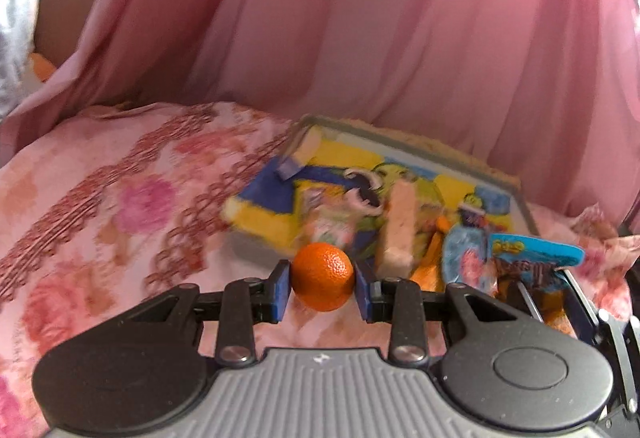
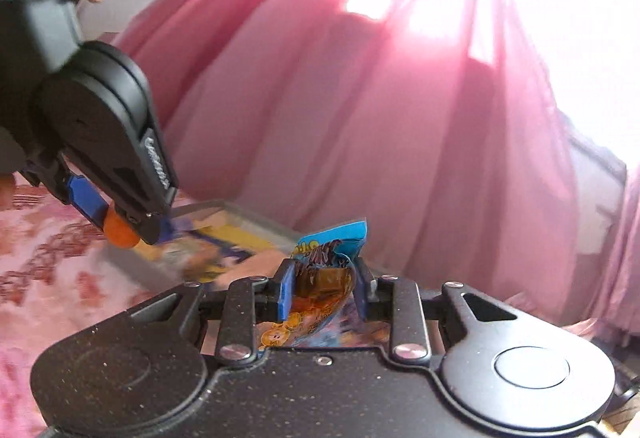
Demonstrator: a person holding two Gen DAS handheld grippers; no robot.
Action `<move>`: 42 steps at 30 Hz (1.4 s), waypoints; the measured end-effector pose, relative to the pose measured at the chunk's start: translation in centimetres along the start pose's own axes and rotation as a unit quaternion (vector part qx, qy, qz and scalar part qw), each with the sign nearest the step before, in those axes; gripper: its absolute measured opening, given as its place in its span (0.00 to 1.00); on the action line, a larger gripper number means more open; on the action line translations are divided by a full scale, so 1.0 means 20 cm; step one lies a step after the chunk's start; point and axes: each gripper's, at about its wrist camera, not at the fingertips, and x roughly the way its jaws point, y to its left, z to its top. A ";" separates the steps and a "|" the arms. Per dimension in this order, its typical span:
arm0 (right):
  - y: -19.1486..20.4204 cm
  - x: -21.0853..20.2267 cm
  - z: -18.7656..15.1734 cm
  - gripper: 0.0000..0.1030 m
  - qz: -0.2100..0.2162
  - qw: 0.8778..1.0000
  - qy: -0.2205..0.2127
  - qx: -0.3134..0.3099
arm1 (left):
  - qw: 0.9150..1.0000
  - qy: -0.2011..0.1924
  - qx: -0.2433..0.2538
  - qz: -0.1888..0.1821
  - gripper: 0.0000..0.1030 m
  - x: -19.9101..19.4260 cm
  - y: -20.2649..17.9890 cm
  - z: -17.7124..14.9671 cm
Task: Organize snacks
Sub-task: 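Carry the mandarin and snack pack over the grey tray and lower them, then open both tools to drop the mandarin and snack pack in the tray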
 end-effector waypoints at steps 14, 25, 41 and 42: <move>-0.21 0.29 -0.13 0.31 -0.061 0.995 0.037 0.071 | 0.995 -0.012 0.041 -0.084 0.36 0.30 -0.37 0.06; -0.41 0.40 -0.30 0.31 -0.040 0.971 0.080 0.223 | 0.991 0.001 0.096 -0.092 0.36 0.47 -0.46 0.00; -0.38 0.46 -0.34 0.38 -0.039 0.975 0.088 0.202 | 0.987 0.029 0.117 -0.109 0.55 0.53 -0.49 0.03; -0.39 0.46 -0.34 0.41 -0.040 0.974 0.087 0.203 | 0.987 0.025 0.112 -0.111 0.58 0.53 -0.48 0.03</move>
